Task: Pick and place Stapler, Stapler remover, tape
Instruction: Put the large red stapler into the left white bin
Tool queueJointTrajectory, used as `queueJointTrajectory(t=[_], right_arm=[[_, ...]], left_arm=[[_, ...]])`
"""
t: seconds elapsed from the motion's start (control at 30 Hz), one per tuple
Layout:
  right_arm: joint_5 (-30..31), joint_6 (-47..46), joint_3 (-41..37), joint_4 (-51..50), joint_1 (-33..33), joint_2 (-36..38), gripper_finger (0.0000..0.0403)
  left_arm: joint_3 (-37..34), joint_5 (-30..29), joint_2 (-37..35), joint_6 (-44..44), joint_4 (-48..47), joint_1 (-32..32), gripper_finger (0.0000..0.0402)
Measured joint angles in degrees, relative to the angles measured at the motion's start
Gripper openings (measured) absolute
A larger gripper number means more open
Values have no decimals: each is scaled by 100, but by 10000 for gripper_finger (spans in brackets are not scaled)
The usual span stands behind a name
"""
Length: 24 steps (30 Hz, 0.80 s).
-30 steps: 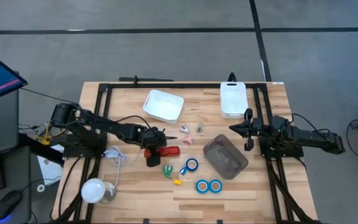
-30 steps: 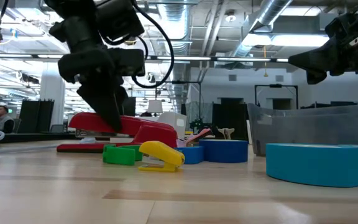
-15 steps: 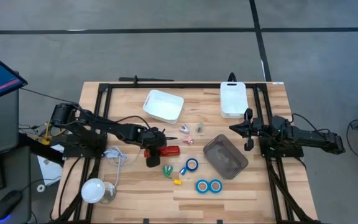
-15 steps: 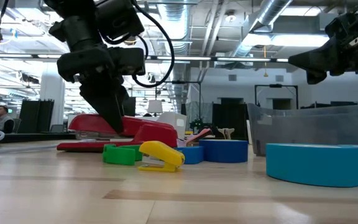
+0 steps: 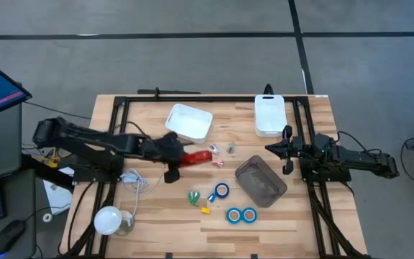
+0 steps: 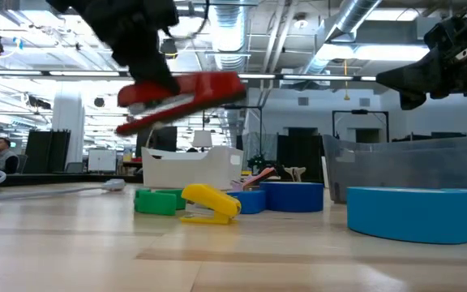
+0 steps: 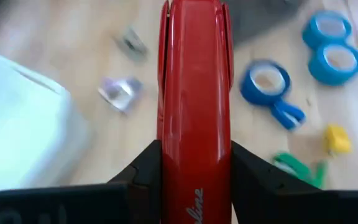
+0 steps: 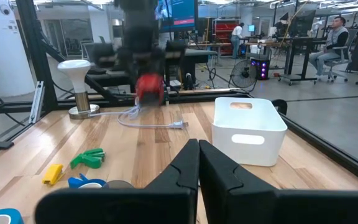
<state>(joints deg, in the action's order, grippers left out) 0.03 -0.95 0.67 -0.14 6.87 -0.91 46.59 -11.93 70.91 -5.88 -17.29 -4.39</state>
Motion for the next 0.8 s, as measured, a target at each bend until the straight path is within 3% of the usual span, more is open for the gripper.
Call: queueJointTrajectory(t=[0.13, 0.37, 0.47, 0.67, 0.8], right_arm=[[0, 0, 0, 2, -1, 0, 0], [0, 0, 0, 0, 2, 0, 0], [0, 0, 0, 0, 2, 0, 0], [8, -2, 0, 2, 2, 0, 0], [7, 0, 0, 2, 5, 0, 0]], left_arm=[[0, -499, -444, 644, 6, 313, 113], [2, -594, -518, 1696, 114, 1372, 113], [2, -391, -380, 2068, 353, 1864, 113], [7, 601, 114, 2387, 1091, 2622, 113], [2, 702, 599, 2375, 1022, 2853, 113]])
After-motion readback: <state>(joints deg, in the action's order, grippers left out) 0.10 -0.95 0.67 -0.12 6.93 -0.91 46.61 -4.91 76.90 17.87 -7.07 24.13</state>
